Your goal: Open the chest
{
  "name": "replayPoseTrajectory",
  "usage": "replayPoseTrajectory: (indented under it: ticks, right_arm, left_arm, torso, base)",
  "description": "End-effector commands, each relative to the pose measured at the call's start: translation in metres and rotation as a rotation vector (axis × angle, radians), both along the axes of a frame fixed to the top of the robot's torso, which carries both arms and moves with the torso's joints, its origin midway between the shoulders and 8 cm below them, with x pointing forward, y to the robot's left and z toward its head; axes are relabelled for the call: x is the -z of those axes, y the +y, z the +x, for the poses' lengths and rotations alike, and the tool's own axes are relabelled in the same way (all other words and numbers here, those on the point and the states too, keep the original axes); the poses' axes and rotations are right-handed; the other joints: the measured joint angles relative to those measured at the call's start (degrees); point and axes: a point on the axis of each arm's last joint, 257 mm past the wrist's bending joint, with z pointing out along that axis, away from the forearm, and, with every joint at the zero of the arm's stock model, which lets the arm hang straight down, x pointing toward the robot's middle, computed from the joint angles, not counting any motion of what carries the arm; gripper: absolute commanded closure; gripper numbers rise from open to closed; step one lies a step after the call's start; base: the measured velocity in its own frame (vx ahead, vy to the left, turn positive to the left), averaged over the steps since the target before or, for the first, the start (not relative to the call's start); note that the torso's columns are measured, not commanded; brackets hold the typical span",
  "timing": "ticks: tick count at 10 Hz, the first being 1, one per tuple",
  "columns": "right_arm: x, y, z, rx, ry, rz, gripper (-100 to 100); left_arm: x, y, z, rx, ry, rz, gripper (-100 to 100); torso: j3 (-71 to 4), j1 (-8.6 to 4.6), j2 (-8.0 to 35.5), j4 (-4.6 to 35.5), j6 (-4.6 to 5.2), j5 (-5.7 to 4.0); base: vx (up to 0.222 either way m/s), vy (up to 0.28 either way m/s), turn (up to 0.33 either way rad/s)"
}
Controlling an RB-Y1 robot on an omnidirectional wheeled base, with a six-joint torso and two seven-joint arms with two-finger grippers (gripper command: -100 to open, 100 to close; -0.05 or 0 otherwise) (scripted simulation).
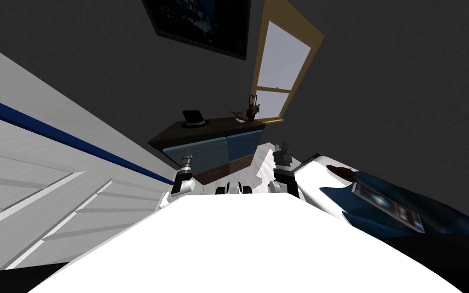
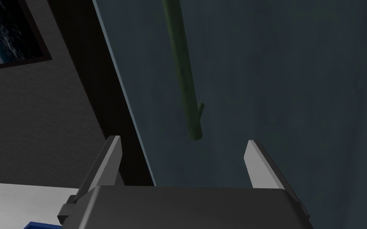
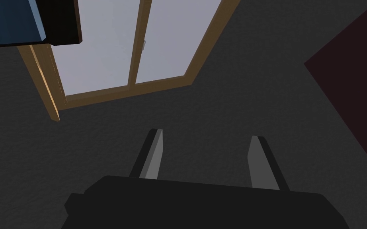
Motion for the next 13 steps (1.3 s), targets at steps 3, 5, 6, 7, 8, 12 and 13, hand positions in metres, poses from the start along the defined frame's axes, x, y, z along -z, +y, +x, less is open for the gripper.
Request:
replayPoseTrajectory:
  ticks: [3, 5, 6, 7, 8, 12, 13]
  right_arm:
    - [0.000, 0.000, 0.000, 0.000, 0.000, 0.000, 0]
    - [0.000, 0.000, 0.000, 0.000, 0.000, 0.000, 0]
    - [0.000, 0.000, 0.000, 0.000, 0.000, 0.000, 0]
    - [0.000, 0.000, 0.000, 0.000, 0.000, 0.000, 0]
    - [0.000, 0.000, 0.000, 0.000, 0.000, 0.000, 0]
    - [0.000, 0.000, 0.000, 0.000, 0.000, 0.000, 0]
    - [0.000, 0.000, 0.000, 0.000, 0.000, 0.000, 0]
  left_arm:
    - [-0.004, 0.007, 0.004, 0.004, 0.026, -0.015, -100]
    - [-0.006, 0.002, 0.004, -0.006, 0.015, -0.065, -100]
    - [-0.005, 0.001, 0.004, -0.010, 0.013, -0.081, -100]
    - [-0.003, -0.002, 0.003, -0.014, 0.010, -0.099, -100]
    - [-0.001, -0.004, 0.003, -0.020, 0.007, -0.120, -100]
    - [0.008, -0.016, 0.001, -0.042, -0.004, -0.204, -100]
    - [0.007, -0.015, 0.001, -0.039, -0.002, -0.194, -100]
  torso:
    - [0.11, -0.24, 0.17, 0.05, 0.01, -0.08]
    - [0.07, -0.08, 0.11, 0.03, 0.00, -0.03]
    - [0.05, -0.03, 0.08, 0.02, 0.00, -0.01]
    - [0.06, 0.02, 0.10, 0.03, 0.00, 0.00]
    - [0.09, 0.06, 0.14, 0.04, 0.00, 0.01]
    - [0.07, -0.09, 0.11, 0.03, 0.00, -0.03]
    - [0.07, -0.09, 0.11, 0.03, 0.00, -0.03]
  base:
    - [0.017, -0.072, 0.021]
    - [0.022, -0.077, 0.021]
    - [0.017, -0.052, 0.006]
    - [0.008, -0.027, 0.001]
    - [0.003, -0.009, 0.002]
    - [0.000, 0.000, 0.000]
    - [0.000, 0.000, 0.000]
